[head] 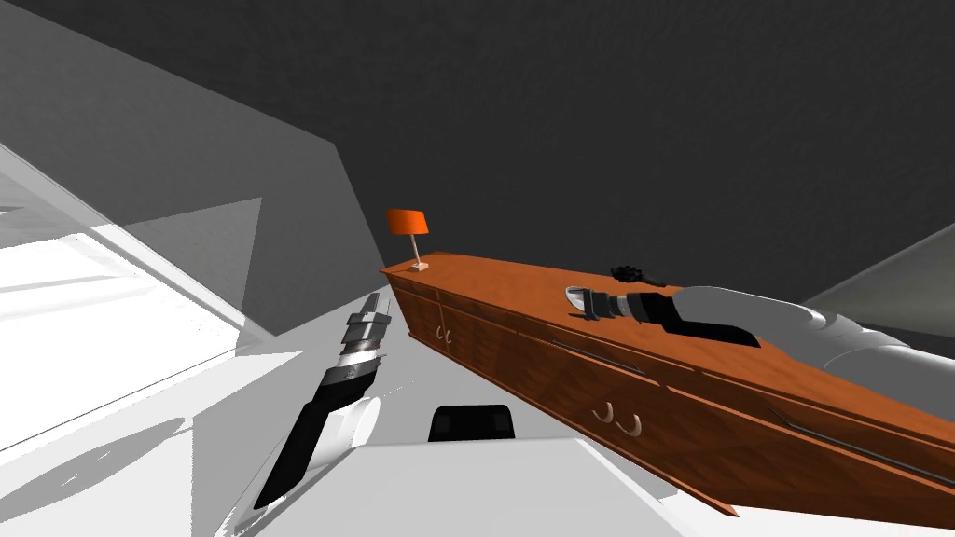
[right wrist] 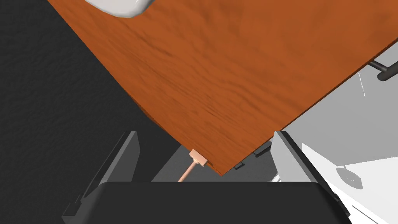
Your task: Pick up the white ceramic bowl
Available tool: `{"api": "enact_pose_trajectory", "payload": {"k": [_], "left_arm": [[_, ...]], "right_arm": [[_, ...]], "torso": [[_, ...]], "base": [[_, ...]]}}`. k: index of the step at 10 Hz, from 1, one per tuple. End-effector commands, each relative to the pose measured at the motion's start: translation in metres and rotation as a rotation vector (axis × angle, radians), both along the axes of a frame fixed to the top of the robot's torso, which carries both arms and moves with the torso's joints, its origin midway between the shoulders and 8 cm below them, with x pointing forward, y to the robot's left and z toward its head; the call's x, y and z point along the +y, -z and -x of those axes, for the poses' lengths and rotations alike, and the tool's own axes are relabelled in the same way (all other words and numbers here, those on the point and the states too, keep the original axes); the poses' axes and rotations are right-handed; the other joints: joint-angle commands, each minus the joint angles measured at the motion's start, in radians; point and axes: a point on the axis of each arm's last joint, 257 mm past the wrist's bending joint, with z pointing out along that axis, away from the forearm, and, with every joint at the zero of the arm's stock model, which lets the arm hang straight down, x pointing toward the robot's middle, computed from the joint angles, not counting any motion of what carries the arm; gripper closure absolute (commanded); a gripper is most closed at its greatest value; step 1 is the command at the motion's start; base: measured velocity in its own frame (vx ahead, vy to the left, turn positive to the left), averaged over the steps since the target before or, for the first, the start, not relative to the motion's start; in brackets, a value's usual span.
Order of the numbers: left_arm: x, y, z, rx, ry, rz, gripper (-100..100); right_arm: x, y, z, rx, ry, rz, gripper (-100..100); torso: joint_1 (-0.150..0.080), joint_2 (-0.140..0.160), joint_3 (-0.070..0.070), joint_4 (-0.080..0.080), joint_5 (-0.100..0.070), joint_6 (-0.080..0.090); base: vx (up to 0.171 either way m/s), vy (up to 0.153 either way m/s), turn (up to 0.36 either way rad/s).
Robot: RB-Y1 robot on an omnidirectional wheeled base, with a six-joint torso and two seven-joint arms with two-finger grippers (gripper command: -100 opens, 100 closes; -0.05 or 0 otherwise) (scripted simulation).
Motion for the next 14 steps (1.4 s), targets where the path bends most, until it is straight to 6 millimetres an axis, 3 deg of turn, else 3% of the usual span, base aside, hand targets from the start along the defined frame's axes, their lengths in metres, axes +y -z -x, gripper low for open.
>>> {"api": "enact_pose_trajectory", "payload": {"k": [1,2,3,4,5,8,10,12,14], "left_arm": [[0.000,0.000,0.000,0.000,0.000,0.000,0],[0.000,0.000,0.000,0.000,0.000,0.000,0],[0.000,0.000,0.000,0.000,0.000,0.000,0],[0.000,0.000,0.000,0.000,0.000,0.000,0],[0.000,0.000,0.000,0.000,0.000,0.000,0],[0.000,0.000,0.000,0.000,0.000,0.000,0],[0.000,0.000,0.000,0.000,0.000,0.000,0],[0.000,0.000,0.000,0.000,0.000,0.000,0],[0.000,0.000,0.000,0.000,0.000,0.000,0]], "right_arm": [[-0.018,-0.001,-0.003,0.010,0.015,0.062,-100],[-0.041,0.002,0.000,0.030,0.038,0.132,-100],[-0.042,0.001,0.000,0.031,0.039,0.137,-100],[-0.062,0.002,0.003,0.053,0.053,0.205,-100],[-0.065,0.002,0.003,0.053,0.060,0.206,-100],[-0.122,0.008,0.020,0.128,0.109,0.373,-100],[-0.122,0.008,0.020,0.128,0.109,0.373,-100],[-0.148,0.016,0.034,0.179,0.129,0.443,-100],[-0.148,0.016,0.034,0.179,0.129,0.443,-100]], "torso": [[0.000,0.000,0.000,0.000,0.000,0.000],[0.000,0.000,0.000,0.000,0.000,0.000],[0.000,0.000,0.000,0.000,0.000,0.000],[0.000,0.000,0.000,0.000,0.000,0.000],[0.000,0.000,0.000,0.000,0.000,0.000],[-0.001,0.000,0.000,0.000,0.000,0.000],[-0.001,0.000,0.000,0.000,-0.001,0.001],[-0.001,0.000,0.000,0.000,0.000,0.000],[-0.001,0.000,0.000,0.000,-0.001,0.001]], "base": [[-0.001,-0.004,0.046],[-0.002,-0.002,0.065],[-0.002,-0.004,0.043],[-0.004,-0.005,0.073],[-0.003,-0.006,0.042],[-0.005,-0.011,0.087],[-0.004,-0.010,0.004],[-0.003,-0.009,0.058],[-0.001,-0.006,0.008]]}}
